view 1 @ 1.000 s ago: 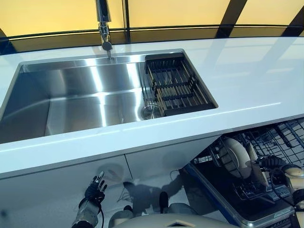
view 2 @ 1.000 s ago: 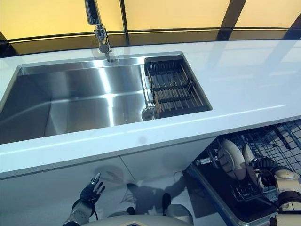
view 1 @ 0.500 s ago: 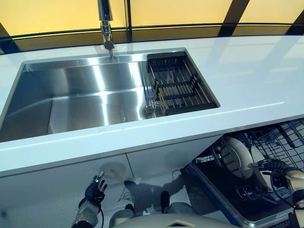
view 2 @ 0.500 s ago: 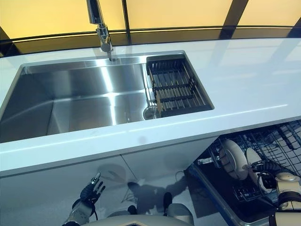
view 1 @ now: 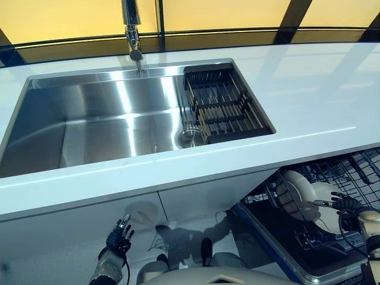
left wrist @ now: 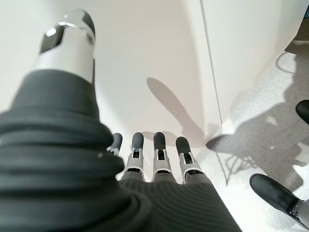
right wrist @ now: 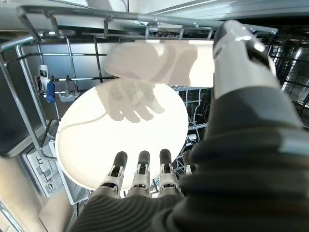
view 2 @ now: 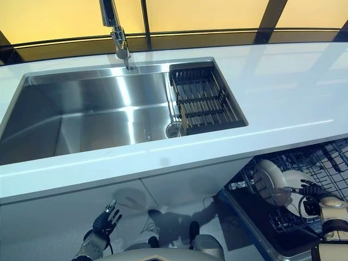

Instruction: Take plates into dishwasher

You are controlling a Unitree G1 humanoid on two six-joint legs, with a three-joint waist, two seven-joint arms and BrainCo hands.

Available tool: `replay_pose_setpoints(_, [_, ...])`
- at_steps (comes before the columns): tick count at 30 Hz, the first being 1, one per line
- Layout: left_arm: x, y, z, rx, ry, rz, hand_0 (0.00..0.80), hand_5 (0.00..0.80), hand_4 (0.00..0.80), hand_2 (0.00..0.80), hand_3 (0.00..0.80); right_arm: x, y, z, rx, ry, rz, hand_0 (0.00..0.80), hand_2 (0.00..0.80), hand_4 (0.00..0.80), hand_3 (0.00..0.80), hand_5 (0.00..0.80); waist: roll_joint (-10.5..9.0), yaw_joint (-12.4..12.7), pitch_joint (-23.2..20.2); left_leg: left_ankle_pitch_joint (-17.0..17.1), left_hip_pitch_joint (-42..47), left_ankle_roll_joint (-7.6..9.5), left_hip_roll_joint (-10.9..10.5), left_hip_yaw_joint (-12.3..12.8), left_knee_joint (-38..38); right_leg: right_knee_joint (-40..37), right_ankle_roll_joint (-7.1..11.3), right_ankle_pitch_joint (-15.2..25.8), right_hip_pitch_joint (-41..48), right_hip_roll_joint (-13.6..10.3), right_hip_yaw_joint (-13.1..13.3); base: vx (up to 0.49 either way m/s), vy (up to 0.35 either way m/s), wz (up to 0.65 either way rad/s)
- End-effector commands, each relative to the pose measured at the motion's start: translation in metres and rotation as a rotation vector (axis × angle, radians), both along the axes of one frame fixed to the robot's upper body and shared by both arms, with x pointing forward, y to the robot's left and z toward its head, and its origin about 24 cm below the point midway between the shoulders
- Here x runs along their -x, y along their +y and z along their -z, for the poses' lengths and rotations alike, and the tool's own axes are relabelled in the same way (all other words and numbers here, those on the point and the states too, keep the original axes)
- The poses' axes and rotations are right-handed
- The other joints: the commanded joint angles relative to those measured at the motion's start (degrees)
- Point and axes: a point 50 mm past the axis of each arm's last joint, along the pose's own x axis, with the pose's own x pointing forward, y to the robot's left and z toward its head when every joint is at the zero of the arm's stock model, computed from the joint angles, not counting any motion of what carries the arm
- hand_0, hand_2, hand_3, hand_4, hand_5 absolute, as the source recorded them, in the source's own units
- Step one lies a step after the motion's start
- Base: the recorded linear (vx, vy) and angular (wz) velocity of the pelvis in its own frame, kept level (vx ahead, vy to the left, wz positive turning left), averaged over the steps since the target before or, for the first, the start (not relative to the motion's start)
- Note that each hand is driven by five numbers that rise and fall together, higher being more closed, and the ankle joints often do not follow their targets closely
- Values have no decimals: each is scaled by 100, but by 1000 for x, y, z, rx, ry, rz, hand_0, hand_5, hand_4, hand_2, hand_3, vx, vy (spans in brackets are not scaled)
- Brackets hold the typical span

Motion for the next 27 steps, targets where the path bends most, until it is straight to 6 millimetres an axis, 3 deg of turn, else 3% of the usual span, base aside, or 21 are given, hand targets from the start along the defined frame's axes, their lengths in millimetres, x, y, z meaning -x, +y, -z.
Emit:
replay_pose_setpoints(1, [-18,5,-8,-41,-58,45,0,0,0,0,0,-17,-21,-41,108,-110,14,0,0,0,0,0,-212,9,-203,-628,-179,253,-251,-65,556,315,394,-407,55,-19,-83,0,0,0])
replay_pose_setpoints(14, [-19,4,-8,-43,-59,43,0,0,0,0,0,-2,-28,-38,82,-120,72,0,0,0,0,0,-225,-77,-212,-654,-178,265,-257,-16,571,324,404,-395,21,2,-19,-1,1,-1])
replay_pose_setpoints(19, [-20,3,-8,-43,-60,39,0,0,0,0,0,-2,-25,-34,116,-94,19,0,0,0,0,0,-221,-101,-226,-652,-172,266,-259,-2,556,311,410,-387,20,-1,-10,0,0,0])
replay_pose_setpoints(21, [-19,3,-8,-43,-61,39,0,0,0,0,0,-3,-25,-35,179,-65,-19,0,0,0,0,0,-223,-98,-232,-648,-178,265,-259,0,555,310,413,-384,14,-1,-16,-5,-5,-4])
replay_pose_setpoints(27, [-23,-1,-9,-40,-70,36,0,0,0,0,0,-17,-21,-50,784,142,-339,0,0,0,0,0,-210,-87,-209,-616,-255,283,-282,-26,589,339,431,-374,-37,2,-14,-23,1,-2])
